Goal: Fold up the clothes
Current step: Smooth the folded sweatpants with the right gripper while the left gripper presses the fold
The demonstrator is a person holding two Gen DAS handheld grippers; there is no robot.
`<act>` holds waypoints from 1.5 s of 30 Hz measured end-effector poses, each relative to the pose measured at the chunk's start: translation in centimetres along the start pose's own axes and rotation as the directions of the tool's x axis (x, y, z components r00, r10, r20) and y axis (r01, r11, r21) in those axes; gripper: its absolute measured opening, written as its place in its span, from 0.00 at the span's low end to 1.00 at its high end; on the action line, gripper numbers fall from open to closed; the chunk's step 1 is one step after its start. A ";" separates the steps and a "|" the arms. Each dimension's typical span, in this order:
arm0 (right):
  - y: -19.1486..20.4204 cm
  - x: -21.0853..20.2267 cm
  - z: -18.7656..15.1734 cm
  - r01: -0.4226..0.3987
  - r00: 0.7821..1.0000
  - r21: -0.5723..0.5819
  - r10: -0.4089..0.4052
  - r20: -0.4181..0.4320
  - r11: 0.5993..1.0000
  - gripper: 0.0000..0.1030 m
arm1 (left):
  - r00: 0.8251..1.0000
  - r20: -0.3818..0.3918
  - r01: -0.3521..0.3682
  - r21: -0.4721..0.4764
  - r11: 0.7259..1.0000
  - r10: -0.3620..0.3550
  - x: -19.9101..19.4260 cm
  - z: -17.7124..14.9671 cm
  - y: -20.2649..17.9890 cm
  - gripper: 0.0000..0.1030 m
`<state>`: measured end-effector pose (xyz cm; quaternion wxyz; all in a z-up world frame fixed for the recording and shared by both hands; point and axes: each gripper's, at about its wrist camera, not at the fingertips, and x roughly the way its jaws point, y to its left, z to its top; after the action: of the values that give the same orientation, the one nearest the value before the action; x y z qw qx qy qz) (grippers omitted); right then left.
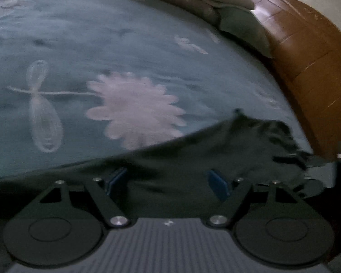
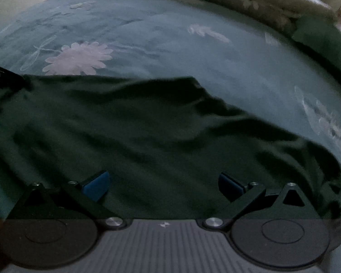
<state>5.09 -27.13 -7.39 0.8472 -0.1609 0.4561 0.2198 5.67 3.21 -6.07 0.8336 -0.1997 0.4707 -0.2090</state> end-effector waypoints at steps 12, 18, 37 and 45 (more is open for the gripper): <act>-3.1 0.5 -1.1 -0.068 0.998 0.057 0.069 -0.005 0.996 1.00 | 0.990 -0.141 0.015 0.014 1.000 -0.013 3.1 -1.7 -1.9 0.78; -4.6 0.5 -1.9 -0.098 0.995 0.075 0.098 0.011 0.992 1.00 | 0.993 -0.119 -0.020 0.025 0.999 0.023 2.6 0.5 -3.6 0.79; -5.8 0.5 -2.9 -0.155 0.986 0.056 0.151 0.071 0.986 1.00 | 0.989 -0.091 0.127 0.128 0.984 -0.116 10.2 4.8 -9.8 0.82; -5.9 0.6 -3.0 -0.170 0.982 0.037 0.166 0.092 0.985 1.00 | 0.998 -0.023 0.053 0.066 0.996 -0.051 12.8 7.6 -9.6 0.82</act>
<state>6.35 -33.45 -9.02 0.8485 -0.0929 0.4348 0.2869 16.74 -10.63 -6.37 0.8289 -0.1819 0.4670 -0.2484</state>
